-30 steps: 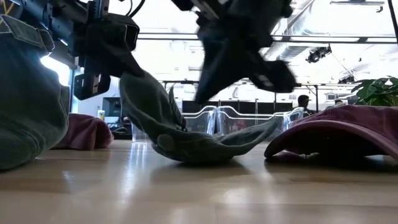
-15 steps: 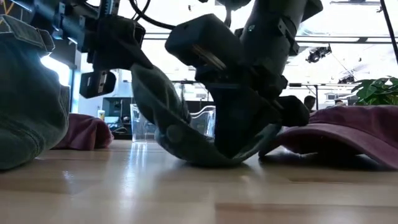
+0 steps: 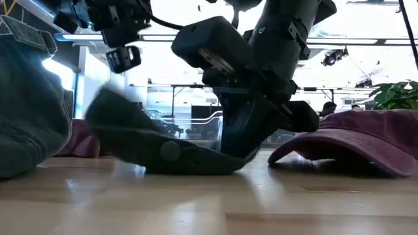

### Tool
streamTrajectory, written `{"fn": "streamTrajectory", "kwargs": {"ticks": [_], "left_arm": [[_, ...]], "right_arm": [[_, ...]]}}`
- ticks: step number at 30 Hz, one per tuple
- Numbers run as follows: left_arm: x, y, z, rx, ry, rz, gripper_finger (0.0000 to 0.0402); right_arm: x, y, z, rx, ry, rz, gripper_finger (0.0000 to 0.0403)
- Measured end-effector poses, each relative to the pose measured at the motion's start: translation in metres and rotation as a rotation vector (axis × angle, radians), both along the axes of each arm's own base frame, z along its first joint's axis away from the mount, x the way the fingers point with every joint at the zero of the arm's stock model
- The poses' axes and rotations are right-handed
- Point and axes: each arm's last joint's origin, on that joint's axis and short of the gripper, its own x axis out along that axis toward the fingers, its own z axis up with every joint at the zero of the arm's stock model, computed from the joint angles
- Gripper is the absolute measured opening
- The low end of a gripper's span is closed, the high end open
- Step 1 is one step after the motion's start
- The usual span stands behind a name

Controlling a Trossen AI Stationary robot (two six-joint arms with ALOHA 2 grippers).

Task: Pick & Place hat
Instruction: Put the right gray cap into the left transparent bin

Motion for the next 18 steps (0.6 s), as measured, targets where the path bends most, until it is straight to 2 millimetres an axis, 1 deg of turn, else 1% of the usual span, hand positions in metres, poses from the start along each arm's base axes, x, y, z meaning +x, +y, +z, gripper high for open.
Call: {"fn": "streamTrajectory", "kwargs": {"ticks": [2, 4, 6, 8, 11, 13, 15, 18], "left_arm": [[-0.004, 0.002, 0.003, 0.026, -0.033, -0.049, 0.0104], [-0.008, -0.001, 0.011, 0.084, -0.105, -0.093, 0.0101], [-0.010, -0.009, 0.019, 0.175, -0.160, -0.146, 0.0094], [-0.011, -0.020, 0.028, 0.274, -0.181, -0.199, 0.0084], [-0.014, -0.034, 0.046, 0.410, -0.161, -0.215, 0.0068], [-0.018, -0.041, 0.056, 0.497, -0.102, -0.196, 0.0058], [-0.021, -0.047, 0.066, 0.562, -0.055, -0.154, 0.0049], [-0.027, -0.052, 0.075, 0.608, 0.015, -0.089, 0.0038]], "right_arm": [[0.000, 0.000, 0.007, -0.005, -0.026, -0.007, 0.0000], [-0.002, 0.000, 0.019, -0.025, -0.062, -0.021, 0.0000], [-0.005, 0.000, 0.035, -0.042, -0.114, -0.030, 0.0000], [-0.007, 0.000, 0.052, -0.064, -0.171, 0.001, 0.0000], [-0.009, 0.006, 0.075, -0.107, -0.293, 0.145, 0.0004], [-0.008, 0.012, 0.085, -0.130, -0.375, 0.293, 0.0016], [-0.007, 0.019, 0.087, -0.148, -0.423, 0.445, 0.0037], [-0.005, 0.026, 0.081, -0.180, -0.462, 0.627, 0.0088]]}}
